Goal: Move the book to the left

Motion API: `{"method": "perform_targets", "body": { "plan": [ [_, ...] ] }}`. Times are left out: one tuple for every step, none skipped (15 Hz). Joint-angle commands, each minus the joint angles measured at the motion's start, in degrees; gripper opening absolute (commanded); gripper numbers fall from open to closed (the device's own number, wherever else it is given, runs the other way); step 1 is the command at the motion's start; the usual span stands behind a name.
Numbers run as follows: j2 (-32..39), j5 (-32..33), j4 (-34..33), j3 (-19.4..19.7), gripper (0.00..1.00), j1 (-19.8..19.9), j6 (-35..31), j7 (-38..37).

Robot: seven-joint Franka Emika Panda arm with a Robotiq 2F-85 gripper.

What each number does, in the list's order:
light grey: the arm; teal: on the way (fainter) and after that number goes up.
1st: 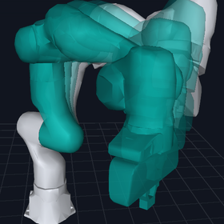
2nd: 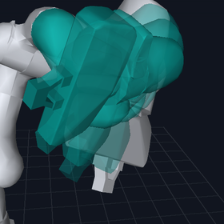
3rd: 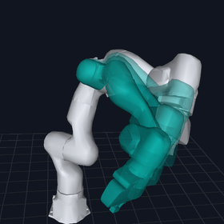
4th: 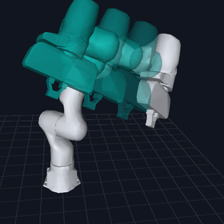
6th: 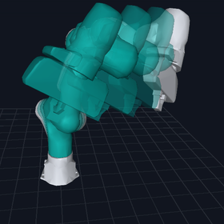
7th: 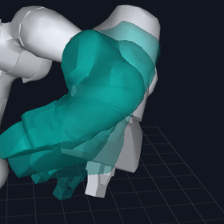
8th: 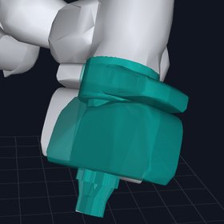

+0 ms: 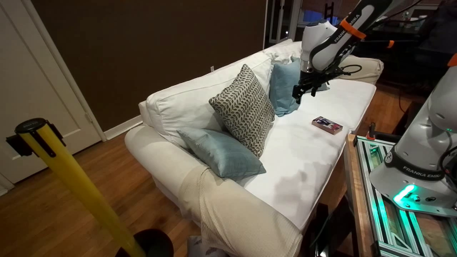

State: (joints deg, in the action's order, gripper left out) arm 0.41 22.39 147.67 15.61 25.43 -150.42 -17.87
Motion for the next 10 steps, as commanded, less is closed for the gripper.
{"method": "perform_targets", "body": {
  "plan": [
    [-0.03, -0.16, -0.13, 1.88, 1.0, -1.95, 0.1, 0.19],
    [-0.03, -0.16, -0.18, 1.87, 1.0, -1.95, 0.1, 0.19],
    [-0.03, -0.16, -0.21, 1.87, 1.0, -1.96, 0.1, 0.19],
    [-0.03, -0.16, -0.25, 1.87, 1.0, -1.95, 0.1, 0.19],
    [1.6, -0.77, -1.54, 2.05, 1.0, -2.08, 0.39, -1.29],
    [4.62, 1.56, -3.56, 2.95, 1.0, -1.74, -2.73, -4.83],
    [6.61, 0.75, -5.04, 3.58, 1.0, -1.73, -3.54, -5.67],
    [9.46, 0.34, -7.09, 4.55, 1.0, -1.57, -5.63, -6.6],
    [12.59, 0.55, -9.26, 5.74, 1.0, -1.63, -7.62, -7.56],
    [15.77, 1.24, -11.54, 7.36, 1.0, -2.02, -9.55, -8.97]
  ]
}}
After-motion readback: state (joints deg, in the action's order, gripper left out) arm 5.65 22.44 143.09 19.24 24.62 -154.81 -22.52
